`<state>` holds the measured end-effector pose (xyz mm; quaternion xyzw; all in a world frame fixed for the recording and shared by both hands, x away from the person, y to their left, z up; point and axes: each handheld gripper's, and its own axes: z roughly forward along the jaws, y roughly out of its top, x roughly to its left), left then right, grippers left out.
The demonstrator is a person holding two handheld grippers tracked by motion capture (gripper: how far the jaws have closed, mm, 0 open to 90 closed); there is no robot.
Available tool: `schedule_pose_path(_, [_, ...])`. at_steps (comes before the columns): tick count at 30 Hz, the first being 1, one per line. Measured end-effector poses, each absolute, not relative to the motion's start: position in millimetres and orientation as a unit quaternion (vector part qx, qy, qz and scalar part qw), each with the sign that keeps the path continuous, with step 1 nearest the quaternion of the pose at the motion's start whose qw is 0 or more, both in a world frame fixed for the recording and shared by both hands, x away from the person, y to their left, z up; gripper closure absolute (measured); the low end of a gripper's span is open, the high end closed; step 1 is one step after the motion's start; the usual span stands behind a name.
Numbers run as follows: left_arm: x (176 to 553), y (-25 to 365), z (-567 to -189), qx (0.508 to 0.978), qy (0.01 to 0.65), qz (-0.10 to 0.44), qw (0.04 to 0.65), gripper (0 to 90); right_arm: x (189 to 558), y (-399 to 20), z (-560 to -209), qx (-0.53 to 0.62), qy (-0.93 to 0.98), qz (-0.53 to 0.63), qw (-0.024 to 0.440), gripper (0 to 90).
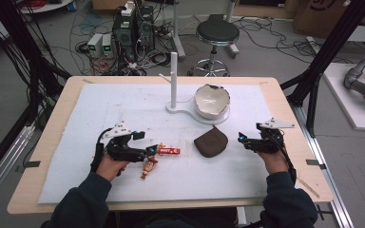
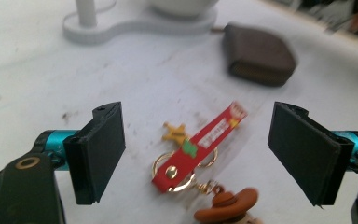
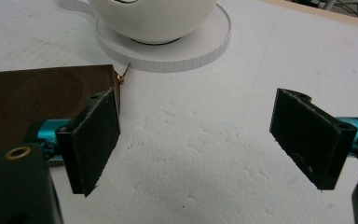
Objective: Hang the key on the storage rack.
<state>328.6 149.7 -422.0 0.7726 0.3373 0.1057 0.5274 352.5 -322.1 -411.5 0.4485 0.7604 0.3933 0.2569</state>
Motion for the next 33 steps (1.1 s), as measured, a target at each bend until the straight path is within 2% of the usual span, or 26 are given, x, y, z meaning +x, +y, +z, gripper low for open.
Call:
schedule_pose_path(6, [319, 131, -433, 0.809, 0.379, 0.139, 0.427, 18.7, 352, -322, -411, 0.450, 0.760, 0.394, 0.255, 16.1])
schedule_pose_path(10, [309, 128, -437, 0.802, 0.397, 0.137, 0.425, 18.7, 352, -323, -411, 0.448, 0.761, 0.392, 0.256, 16.1])
schedule_pose_path(13, [301, 122, -434, 0.809, 0.386, 0.157, 0.415, 18.7, 352, -323, -412, 0.449, 0.761, 0.393, 0.254, 16.1])
schedule_pose_path(22, [289, 128, -441, 0.820, 0.409, 0.143, 0.374, 19.0, 351, -324, -412, 0.451, 0.760, 0.394, 0.252, 16.1])
schedule_pose_path(24, [289, 126, -446, 0.830, 0.400, 0.150, 0.358, 23.5, 352, -324, -413, 0.453, 0.759, 0.394, 0.251, 16.1])
schedule_pose_path(26, [289, 124, -444, 0.836, 0.394, 0.156, 0.349, 24.3, 352, -324, -413, 0.450, 0.761, 0.394, 0.252, 16.2])
schedule_pose_path(27, [289, 124, -443, 0.836, 0.391, 0.155, 0.352, 39.9, 352, -323, -413, 0.450, 0.761, 0.394, 0.252, 16.2])
schedule_pose_path(28, [289, 125, -442, 0.838, 0.380, 0.156, 0.359, 48.6, 352, -324, -413, 0.450, 0.761, 0.393, 0.252, 16.2])
schedule_pose_path(33, [297, 129, -436, 0.839, 0.381, 0.144, 0.360, 49.6, 352, -324, -413, 0.451, 0.761, 0.394, 0.250, 16.2])
